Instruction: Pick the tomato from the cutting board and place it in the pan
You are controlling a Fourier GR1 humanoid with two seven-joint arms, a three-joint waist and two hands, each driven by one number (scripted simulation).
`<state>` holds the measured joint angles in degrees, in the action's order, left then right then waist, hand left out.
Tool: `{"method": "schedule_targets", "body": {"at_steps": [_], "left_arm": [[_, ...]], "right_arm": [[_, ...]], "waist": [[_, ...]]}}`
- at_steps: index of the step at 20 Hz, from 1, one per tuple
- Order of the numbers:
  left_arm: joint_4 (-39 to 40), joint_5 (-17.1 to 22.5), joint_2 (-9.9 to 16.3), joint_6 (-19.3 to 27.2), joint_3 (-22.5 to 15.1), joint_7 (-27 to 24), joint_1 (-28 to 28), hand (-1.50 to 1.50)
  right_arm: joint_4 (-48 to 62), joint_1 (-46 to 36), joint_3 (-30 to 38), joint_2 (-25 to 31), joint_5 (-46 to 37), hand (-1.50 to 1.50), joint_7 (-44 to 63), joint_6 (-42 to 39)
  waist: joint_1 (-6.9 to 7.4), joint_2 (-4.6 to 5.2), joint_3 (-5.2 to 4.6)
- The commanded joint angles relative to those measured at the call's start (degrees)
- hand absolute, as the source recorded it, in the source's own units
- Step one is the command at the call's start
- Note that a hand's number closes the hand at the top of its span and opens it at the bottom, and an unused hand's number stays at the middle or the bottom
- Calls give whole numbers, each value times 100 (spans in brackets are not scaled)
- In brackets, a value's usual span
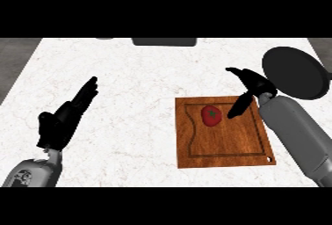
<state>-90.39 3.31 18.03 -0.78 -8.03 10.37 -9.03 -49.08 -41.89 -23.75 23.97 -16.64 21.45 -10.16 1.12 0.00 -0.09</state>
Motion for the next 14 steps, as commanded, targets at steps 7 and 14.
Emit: {"method": "schedule_targets", "body": {"at_steps": [7, 14], "left_arm": [[154, -28, -160, 12, 56, 74, -218, 0], [185, -339, -326, 53, 7, -19, -127, 0]], "right_arm": [[862, -1563, -188, -689, 428, -150, 1783, -2882], [827, -1390, -58, -1435, 195, -150, 2713, -2792]], "waist": [[0, 19, 5], [-87, -4, 8]]}}
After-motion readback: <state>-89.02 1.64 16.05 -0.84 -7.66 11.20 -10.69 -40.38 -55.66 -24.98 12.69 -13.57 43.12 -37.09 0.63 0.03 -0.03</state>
